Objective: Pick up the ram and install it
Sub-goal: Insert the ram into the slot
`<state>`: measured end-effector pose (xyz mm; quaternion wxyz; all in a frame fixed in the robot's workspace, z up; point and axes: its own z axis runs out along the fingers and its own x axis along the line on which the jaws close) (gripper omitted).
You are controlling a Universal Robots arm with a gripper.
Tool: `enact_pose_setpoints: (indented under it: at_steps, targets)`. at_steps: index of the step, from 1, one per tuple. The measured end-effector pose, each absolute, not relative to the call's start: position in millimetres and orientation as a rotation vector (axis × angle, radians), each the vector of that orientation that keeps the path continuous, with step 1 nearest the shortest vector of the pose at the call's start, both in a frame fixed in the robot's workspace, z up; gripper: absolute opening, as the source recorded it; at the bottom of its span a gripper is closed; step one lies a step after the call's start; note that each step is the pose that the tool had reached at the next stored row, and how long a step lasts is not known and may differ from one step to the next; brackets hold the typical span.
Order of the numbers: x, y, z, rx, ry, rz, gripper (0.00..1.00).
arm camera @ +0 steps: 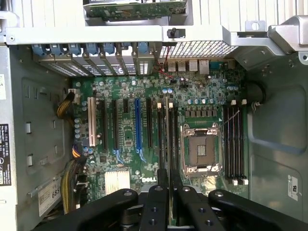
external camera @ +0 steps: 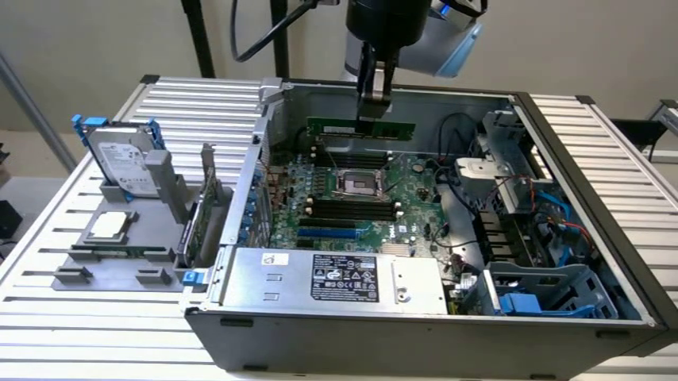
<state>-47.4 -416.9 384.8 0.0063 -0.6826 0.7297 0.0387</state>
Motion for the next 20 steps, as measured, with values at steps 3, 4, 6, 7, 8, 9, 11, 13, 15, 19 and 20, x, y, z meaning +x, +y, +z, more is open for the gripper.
enact_pose_setpoints:
  at_steps: [3,4,6,7,8,9,11,13,15,19,20]
  targets:
    - [-47,-417,385,-2.136,2.283,0.121,0.14]
    - [-47,-417,385,-2.136,2.283,0.121,0.14]
    - [-47,-417,385,-2.136,2.283,0.121,0.14]
    - [-47,-417,385,-2.136,2.283,0.121,0.14]
    - [-47,-417,385,-2.136,2.283,0.121,0.14]
    - [-47,-417,385,-2.136,2.283,0.121,0.14]
    - [-47,-417,385,-2.136,2.283,0.121,0.14]
    - [-47,-416,385,-2.136,2.283,0.121,0.14]
    - [-47,-416,382,-2.136,2.283,0.121,0.14]
    - [-48,-406,375,-2.136,2.283,0.121,0.14]
    - [-48,-403,374,-2.136,2.283,0.121,0.14]
